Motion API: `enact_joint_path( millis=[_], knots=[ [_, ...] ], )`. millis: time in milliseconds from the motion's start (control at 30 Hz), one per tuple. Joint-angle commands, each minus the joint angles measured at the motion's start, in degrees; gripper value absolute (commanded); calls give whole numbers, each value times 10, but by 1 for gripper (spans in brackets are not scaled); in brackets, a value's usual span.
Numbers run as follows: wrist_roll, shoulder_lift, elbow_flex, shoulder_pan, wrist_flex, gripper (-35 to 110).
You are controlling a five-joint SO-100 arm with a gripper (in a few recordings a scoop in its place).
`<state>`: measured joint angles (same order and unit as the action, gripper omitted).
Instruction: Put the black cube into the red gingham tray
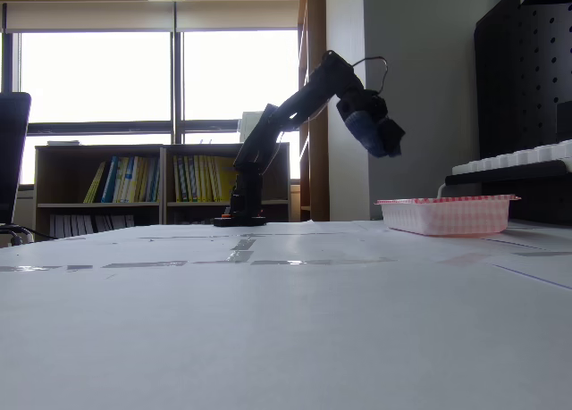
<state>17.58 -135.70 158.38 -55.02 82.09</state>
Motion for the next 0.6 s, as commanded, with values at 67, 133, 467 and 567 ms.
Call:
enact_joint_path(
  millis=[67,133,467,567],
  knots=[
    [-8,-51,75,-47,-118,1],
    [-11,-69,75,-54,-144,2],
    [-11,-108,74,-48,-202,20],
    [-11,-107,74,-41,-200,27]
  ],
)
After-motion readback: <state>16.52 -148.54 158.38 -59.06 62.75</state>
